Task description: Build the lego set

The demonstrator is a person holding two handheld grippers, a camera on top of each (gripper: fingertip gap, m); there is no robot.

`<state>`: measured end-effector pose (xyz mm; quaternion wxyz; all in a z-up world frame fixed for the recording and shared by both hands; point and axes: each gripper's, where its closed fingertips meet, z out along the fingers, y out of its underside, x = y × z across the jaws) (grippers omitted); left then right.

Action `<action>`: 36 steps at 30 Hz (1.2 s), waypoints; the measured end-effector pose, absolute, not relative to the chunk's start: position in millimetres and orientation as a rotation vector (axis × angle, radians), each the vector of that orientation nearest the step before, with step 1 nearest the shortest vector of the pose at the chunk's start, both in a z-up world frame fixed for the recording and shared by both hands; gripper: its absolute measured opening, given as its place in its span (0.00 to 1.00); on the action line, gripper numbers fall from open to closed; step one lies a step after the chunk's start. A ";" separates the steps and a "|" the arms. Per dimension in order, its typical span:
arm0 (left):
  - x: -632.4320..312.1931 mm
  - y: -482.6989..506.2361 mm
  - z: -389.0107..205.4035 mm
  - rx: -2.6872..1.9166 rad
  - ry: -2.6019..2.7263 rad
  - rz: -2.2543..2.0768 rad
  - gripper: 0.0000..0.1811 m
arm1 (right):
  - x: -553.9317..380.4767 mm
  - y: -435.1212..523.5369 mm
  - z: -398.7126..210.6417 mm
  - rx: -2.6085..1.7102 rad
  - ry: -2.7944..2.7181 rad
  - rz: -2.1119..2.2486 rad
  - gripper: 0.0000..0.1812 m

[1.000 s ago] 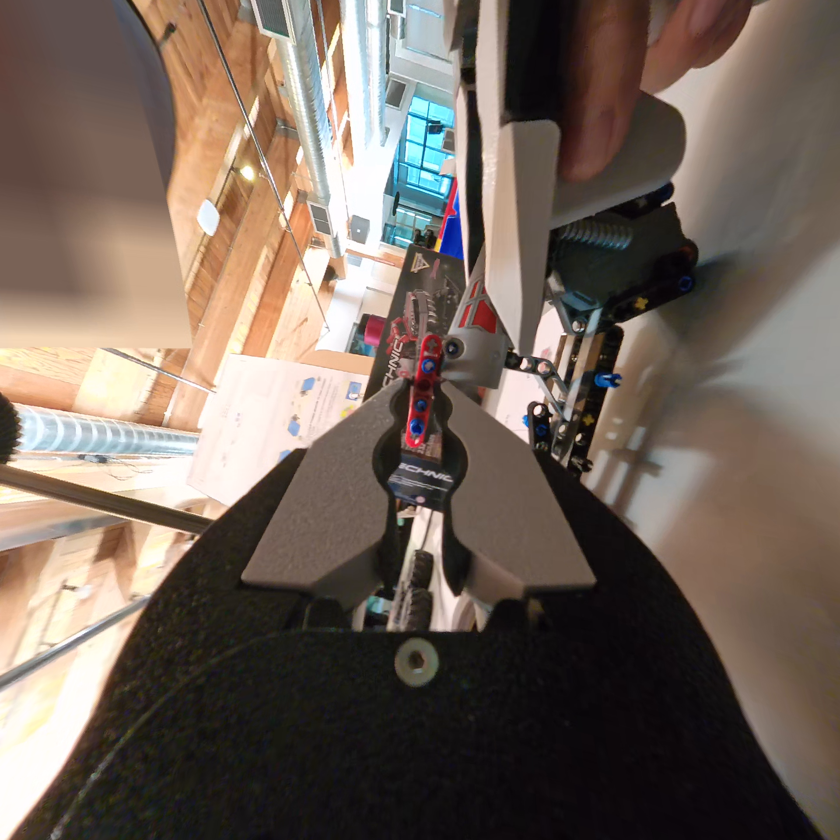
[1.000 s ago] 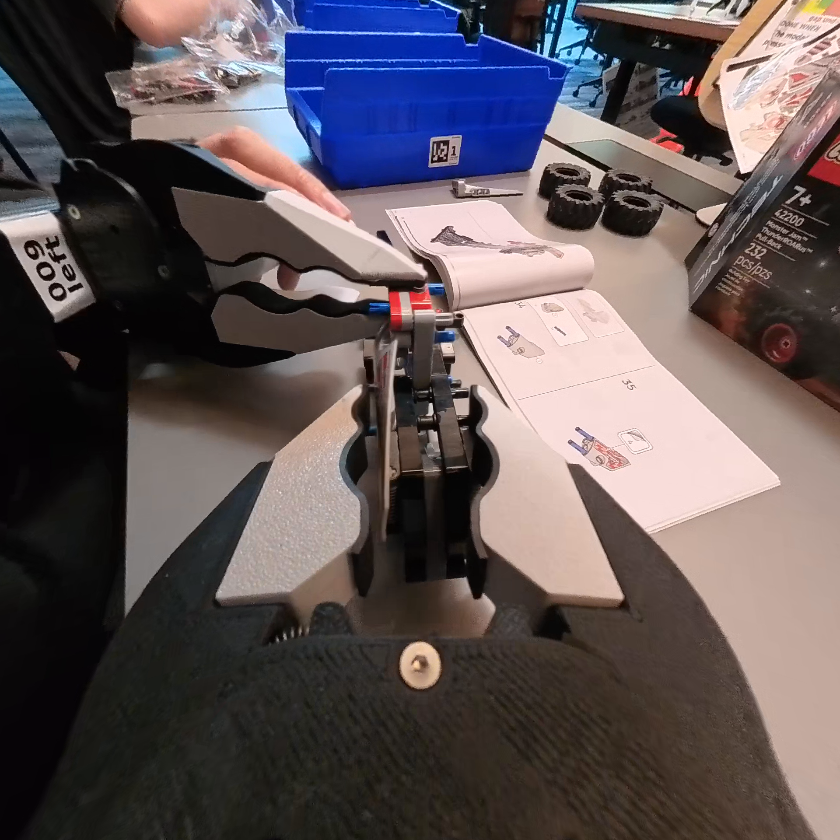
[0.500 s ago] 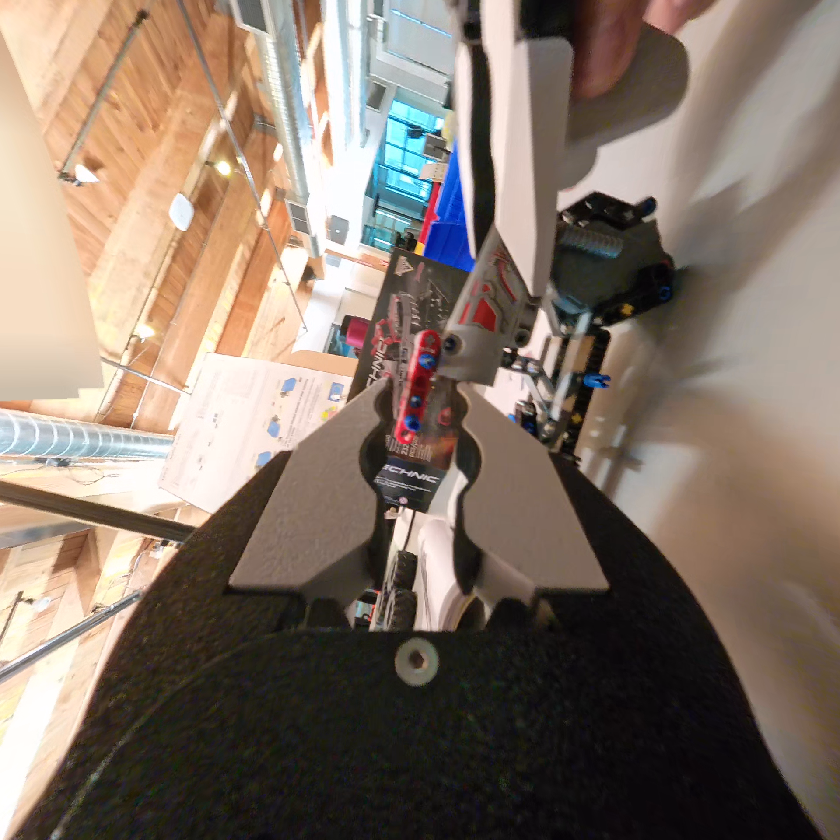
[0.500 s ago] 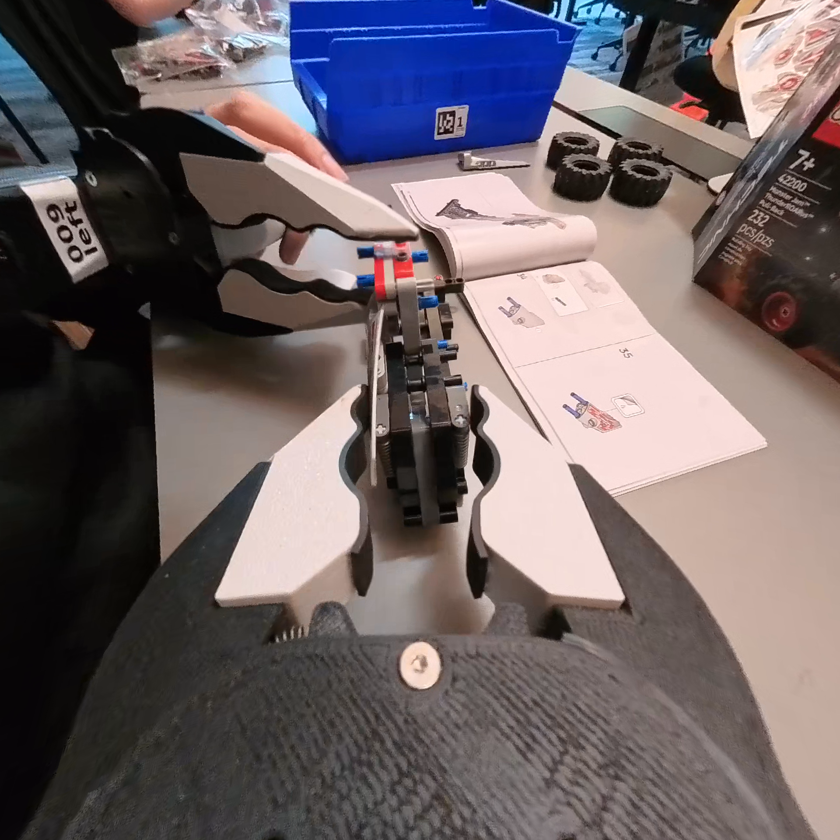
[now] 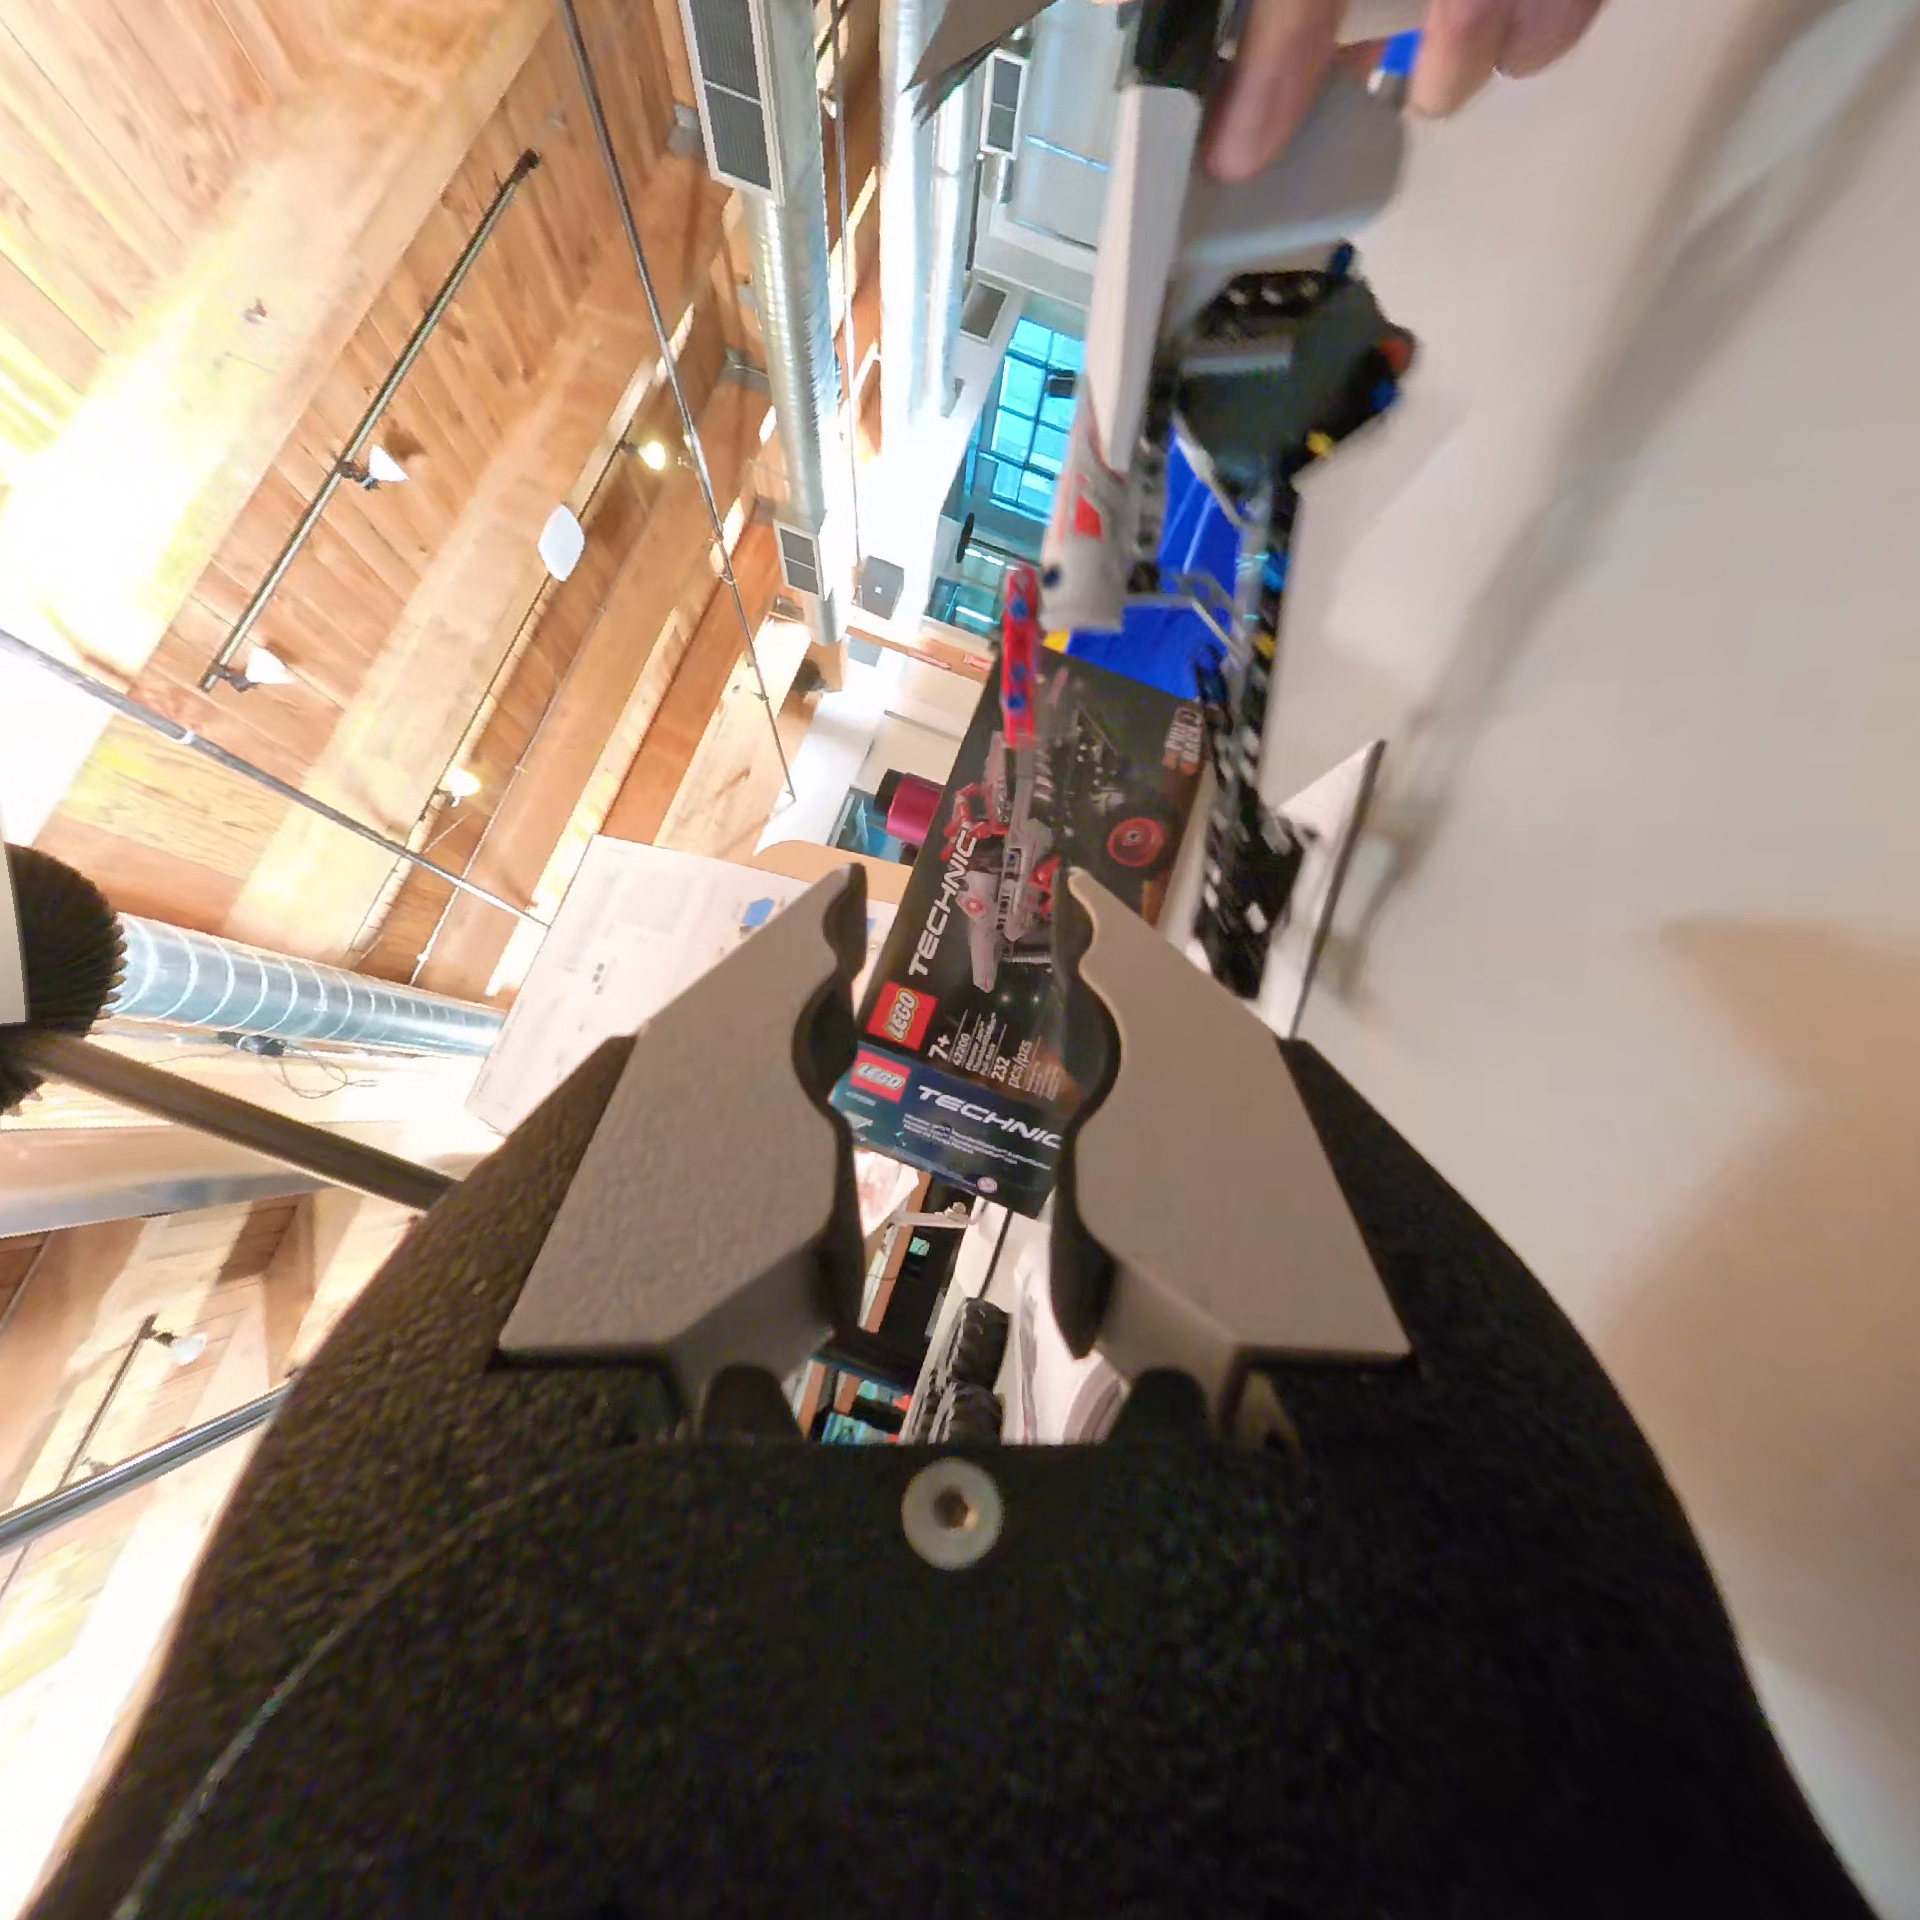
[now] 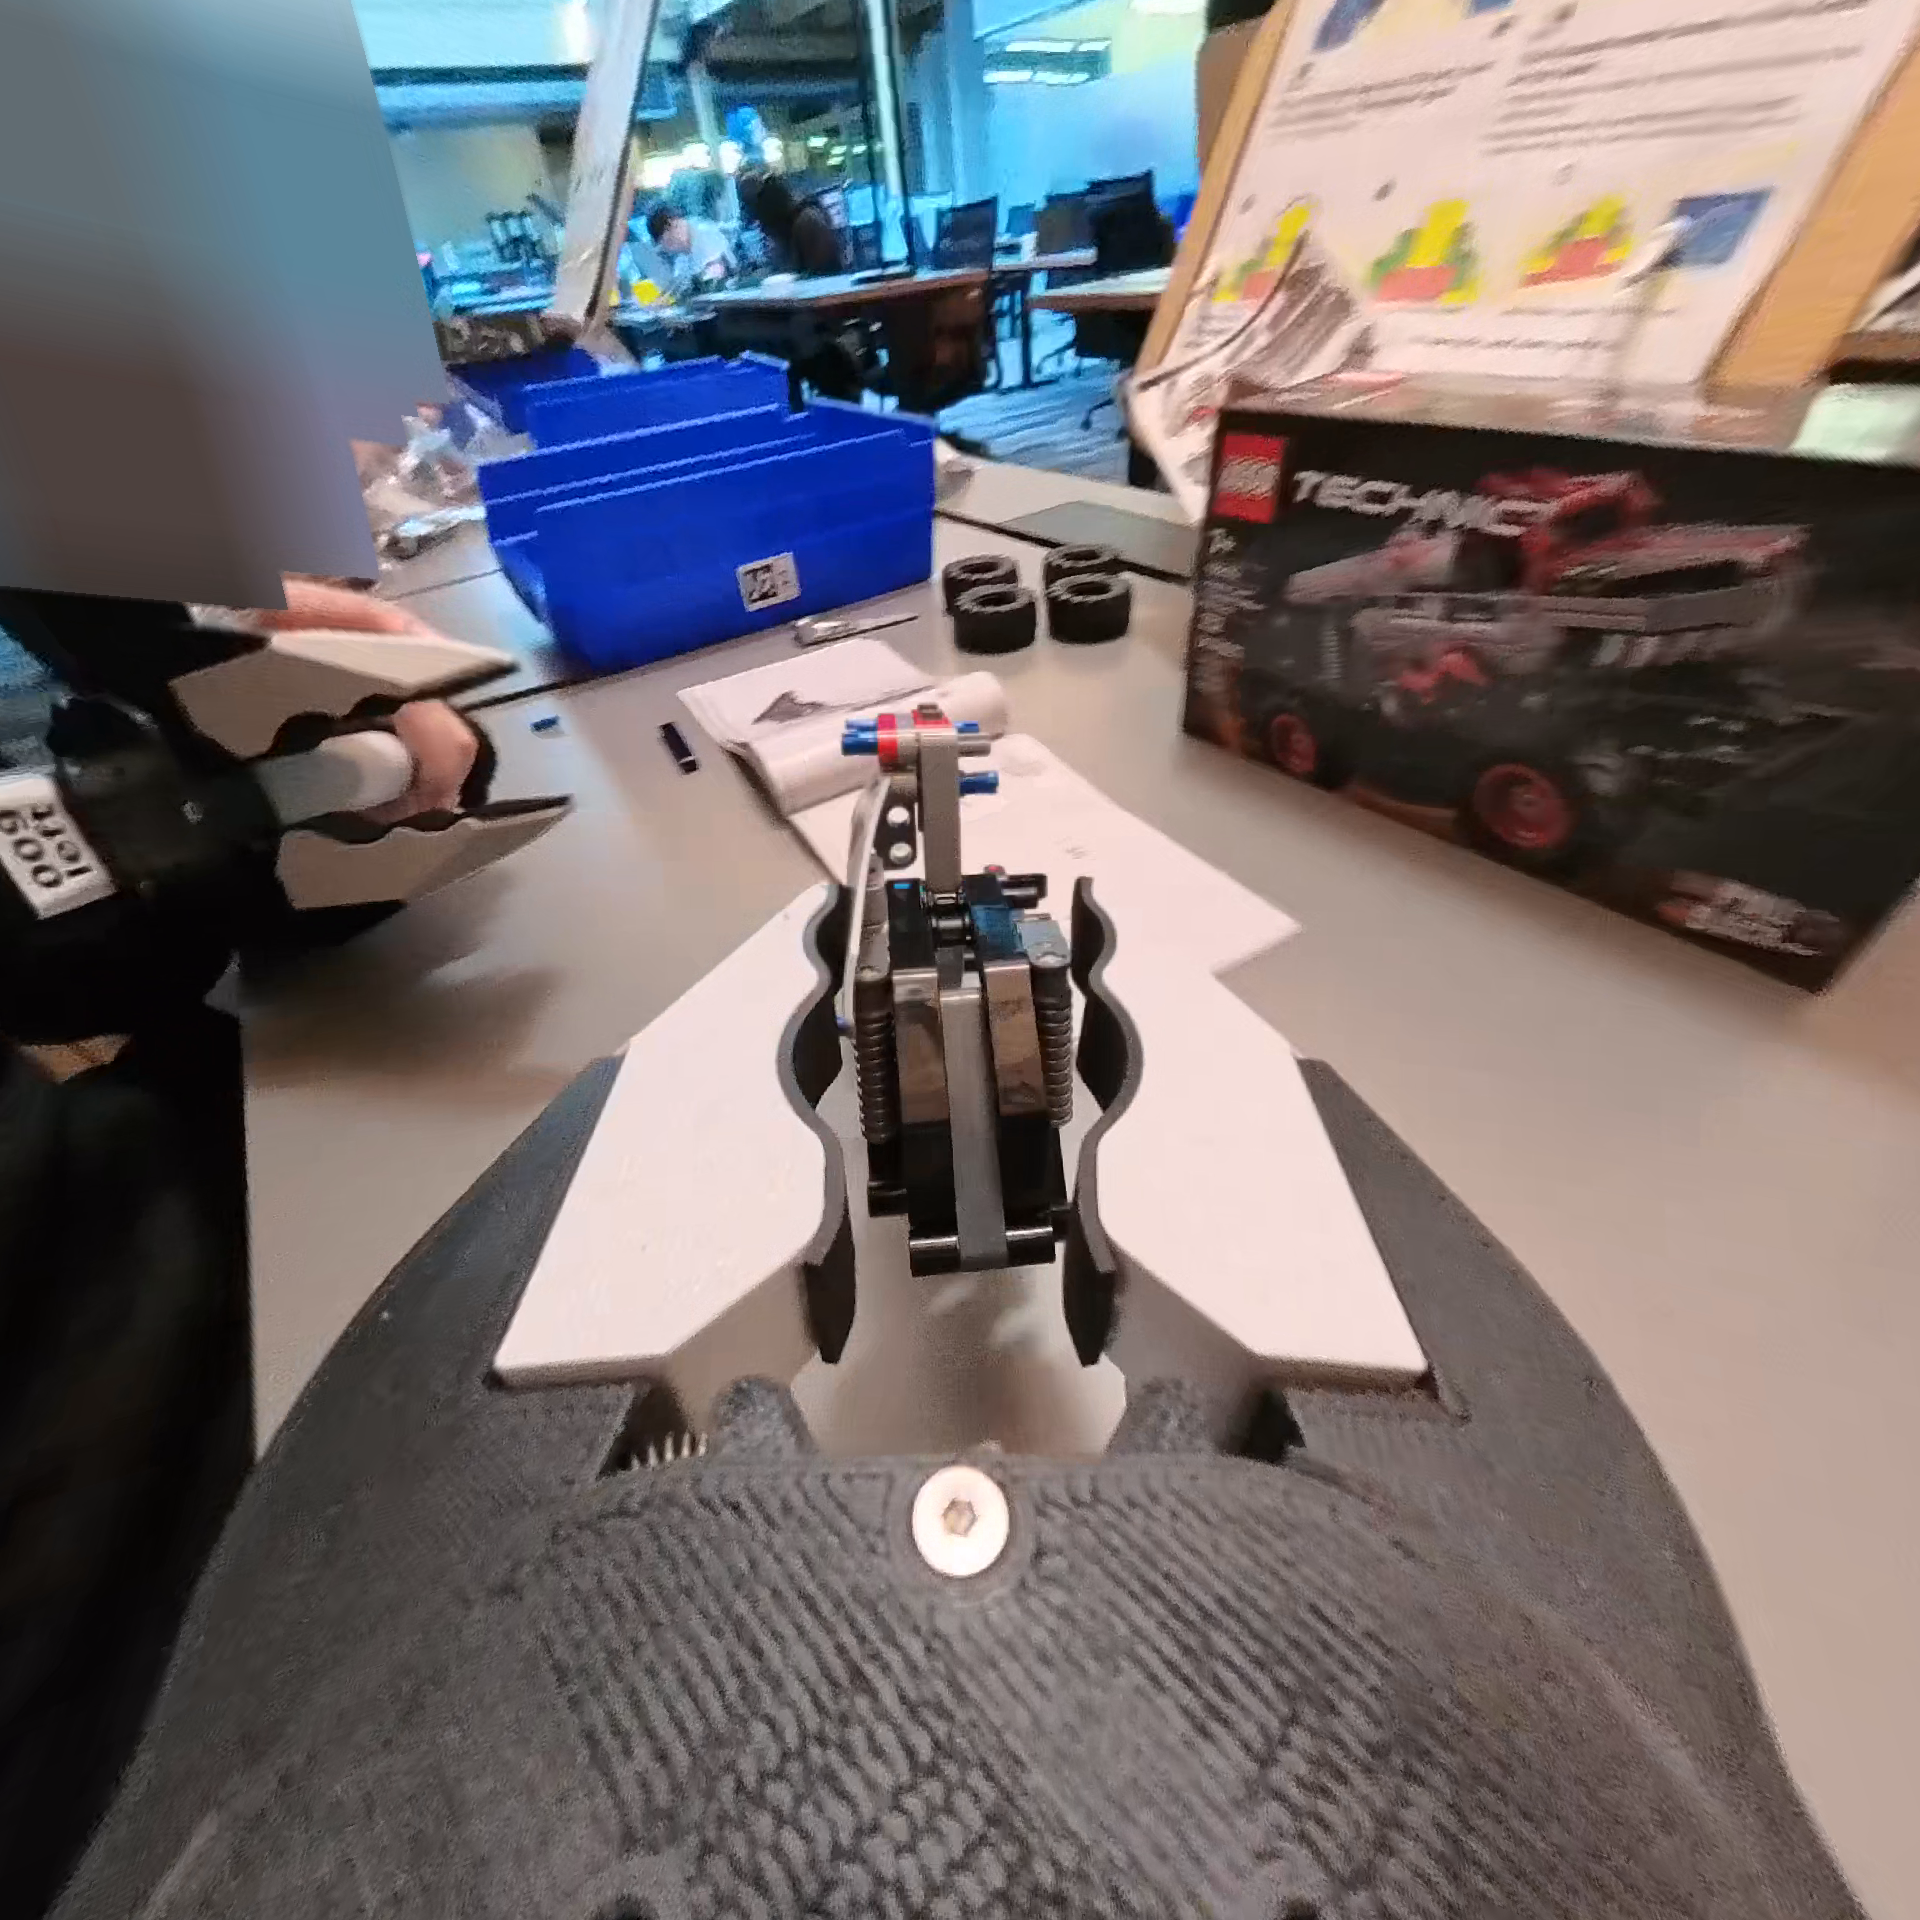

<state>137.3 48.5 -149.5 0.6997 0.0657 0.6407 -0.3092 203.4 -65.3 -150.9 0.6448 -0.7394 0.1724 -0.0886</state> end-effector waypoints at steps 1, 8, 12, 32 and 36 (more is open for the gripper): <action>138.1 48.1 -151.2 0.147 1.436 -0.687 0.17 | 210.1 -73.9 -145.8 -1.664 0.399 -0.212 0.22; 142.7 48.6 -160.1 0.127 1.488 -0.702 0.16 | 283.7 -134.0 -143.8 -1.533 0.557 -0.234 0.22; 145.4 53.2 -164.5 0.109 1.512 -0.697 0.16 | 304.9 -142.9 -161.3 -1.524 0.585 -0.211 0.22; 146.6 47.0 -184.4 0.047 1.657 -0.758 0.15 | 284.6 -198.4 -211.2 -2.085 0.708 -0.526 0.36; 141.6 48.8 -186.8 0.048 1.684 -0.744 0.15 | 273.8 -210.4 -218.1 -2.103 0.943 -0.622 0.36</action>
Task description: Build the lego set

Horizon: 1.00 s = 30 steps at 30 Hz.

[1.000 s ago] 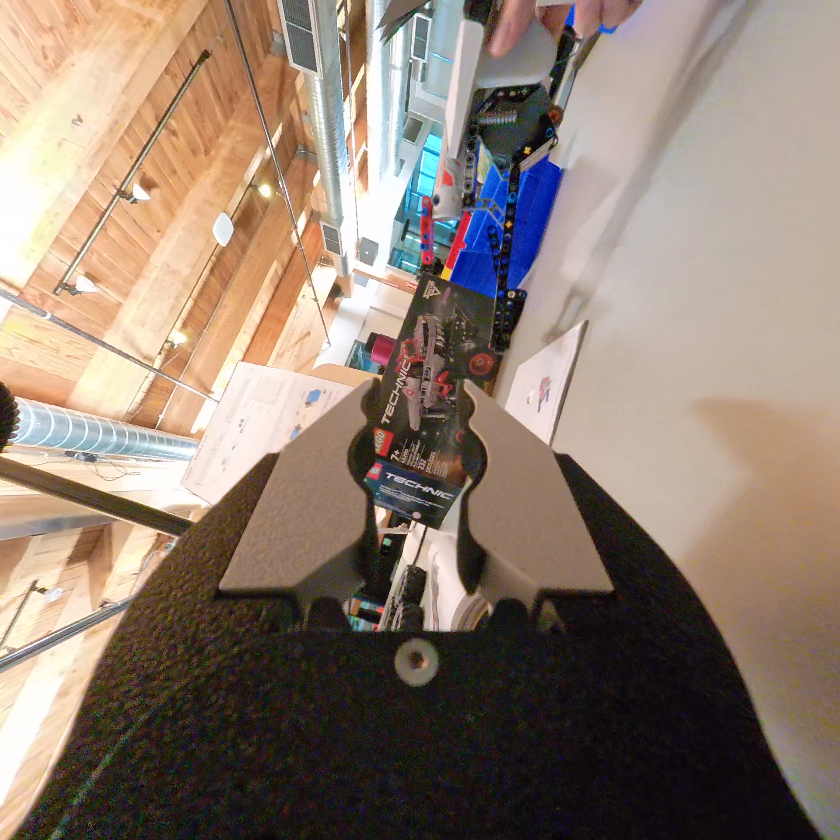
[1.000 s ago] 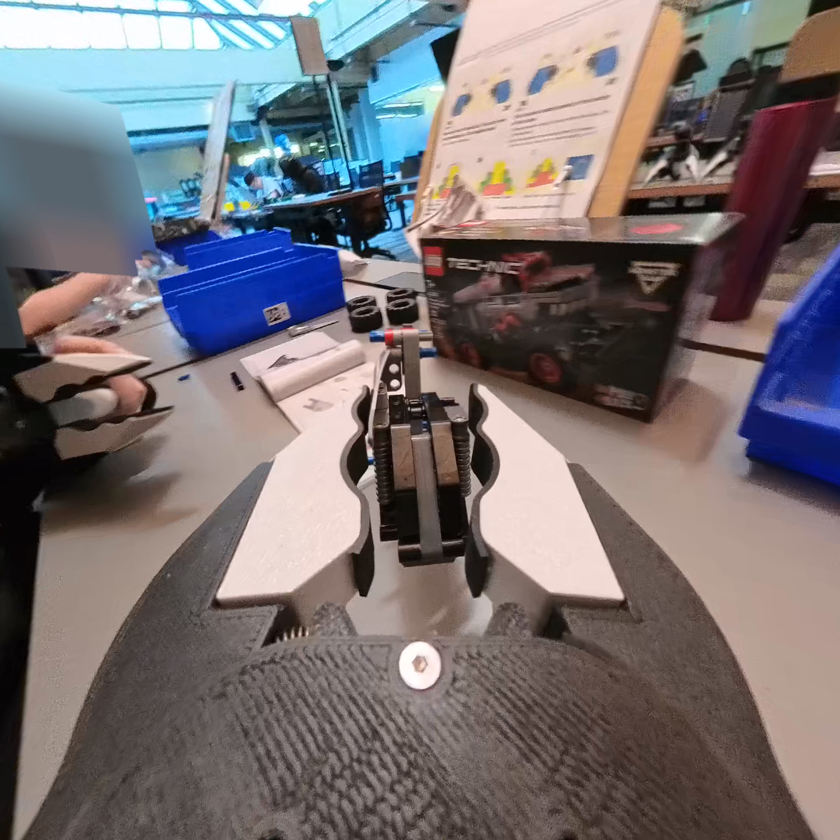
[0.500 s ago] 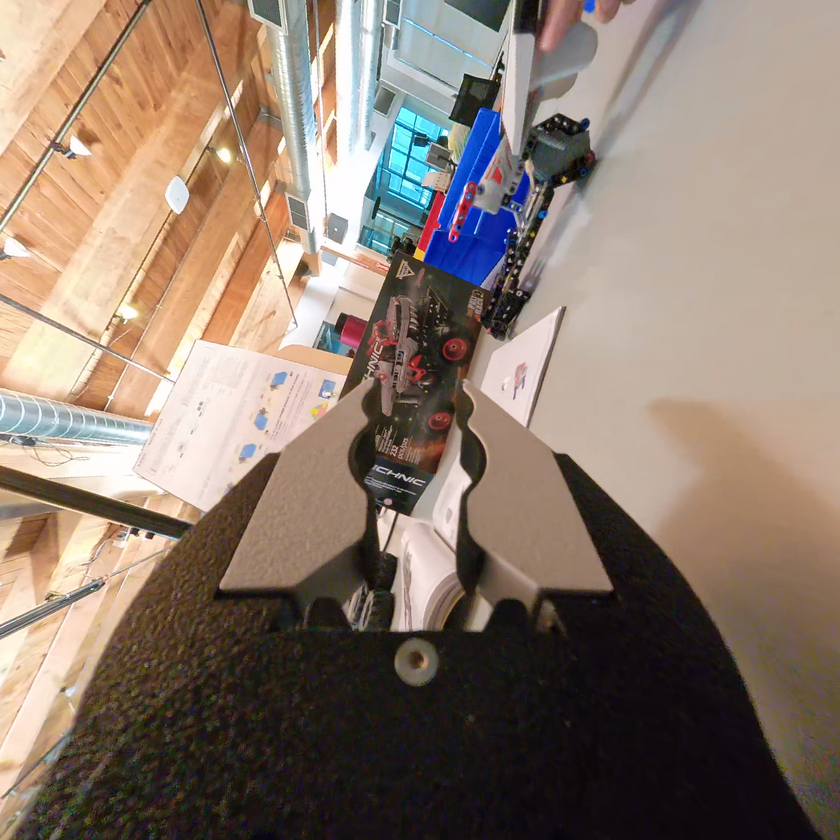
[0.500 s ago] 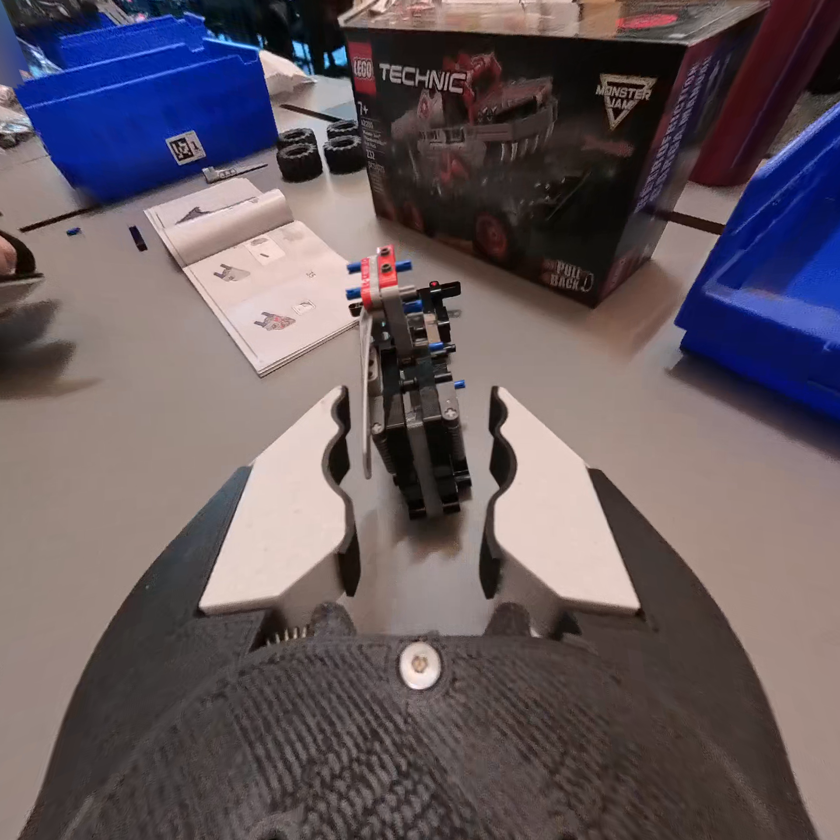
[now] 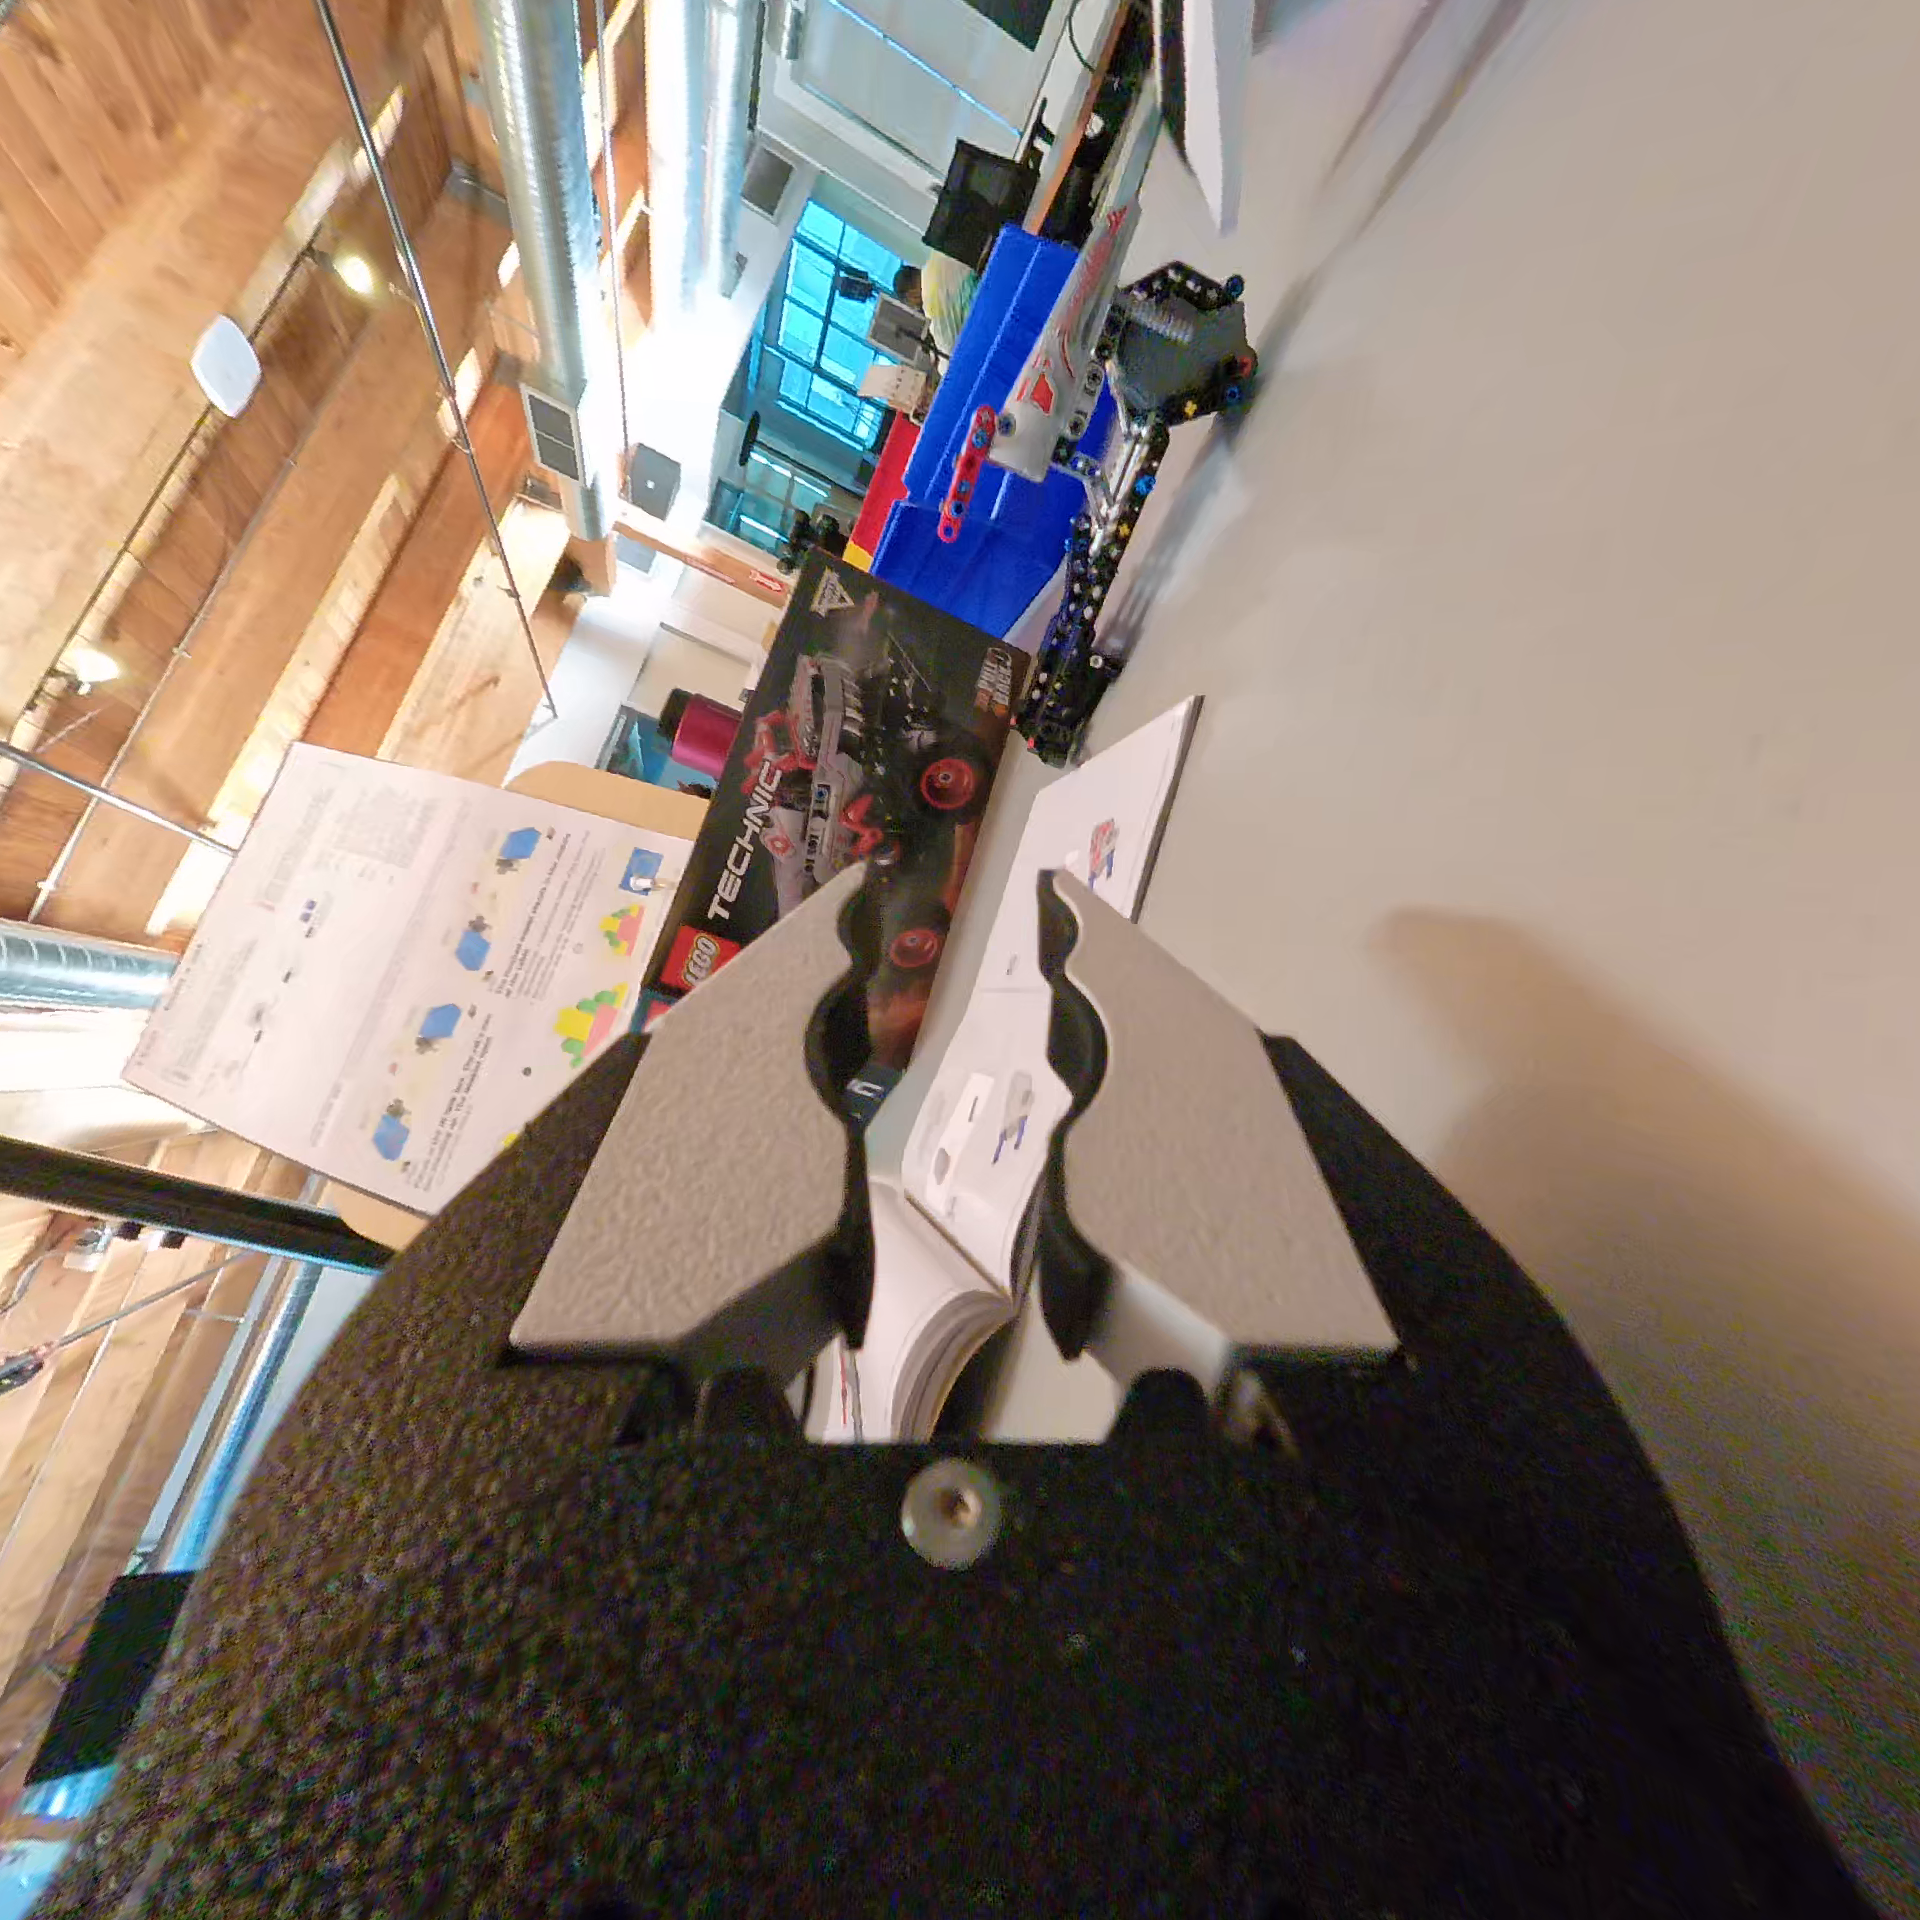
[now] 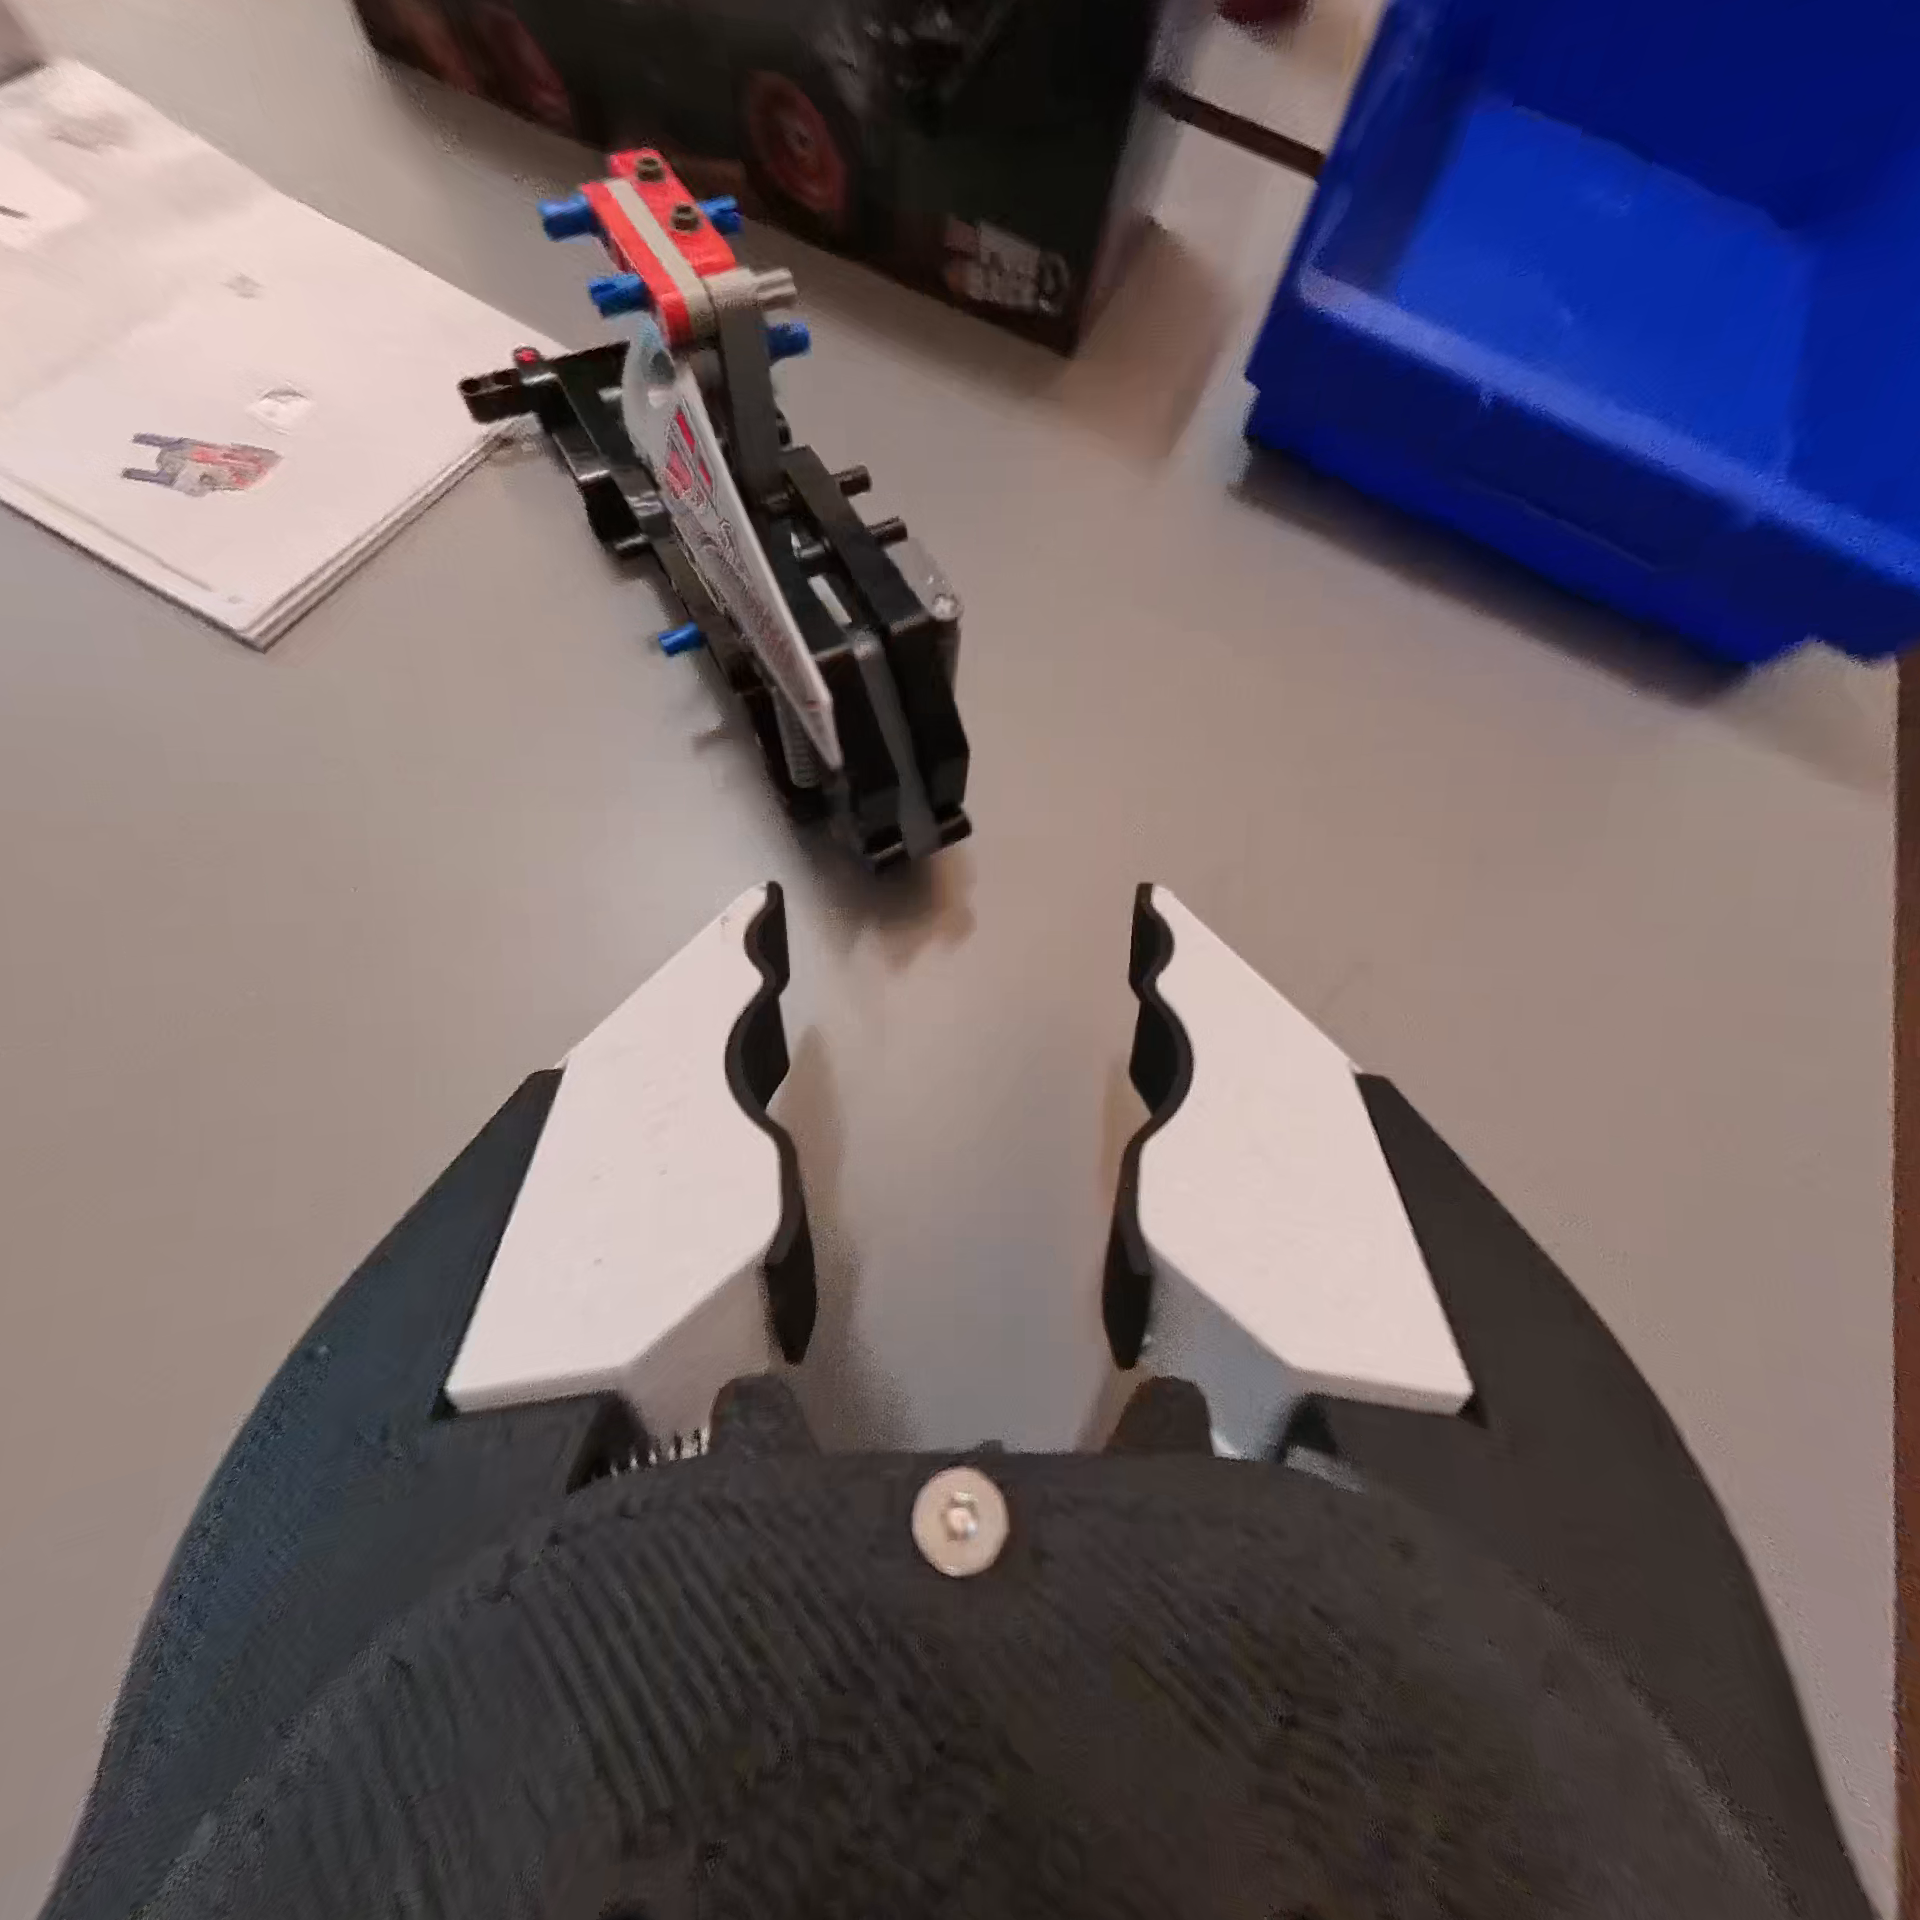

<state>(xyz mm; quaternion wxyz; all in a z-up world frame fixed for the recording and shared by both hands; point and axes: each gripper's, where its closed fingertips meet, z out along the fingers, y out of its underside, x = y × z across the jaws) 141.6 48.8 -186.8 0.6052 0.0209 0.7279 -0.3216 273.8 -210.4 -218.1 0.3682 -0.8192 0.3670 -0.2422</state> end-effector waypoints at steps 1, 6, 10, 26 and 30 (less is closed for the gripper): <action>141.5 49.9 -189.2 0.033 1.707 -0.740 0.14 | 266.3 -207.2 -215.3 -2.072 0.984 -0.651 0.35; 144.9 61.0 -199.4 -0.099 1.806 -0.727 0.15 | 221.8 -145.4 -211.9 -2.019 0.885 -0.782 0.30; 140.8 69.5 -197.0 -0.189 1.865 -0.771 0.17 | 215.0 -93.7 -212.5 -2.063 0.802 -0.771 0.28; 135.6 91.2 -195.0 -0.424 2.091 -0.987 0.18 | 230.1 3.7 -219.0 -2.262 0.501 -0.611 0.24; 143.5 110.7 -200.5 -0.480 2.143 -1.027 0.12 | 234.1 8.3 -219.8 -2.212 0.459 -0.585 0.11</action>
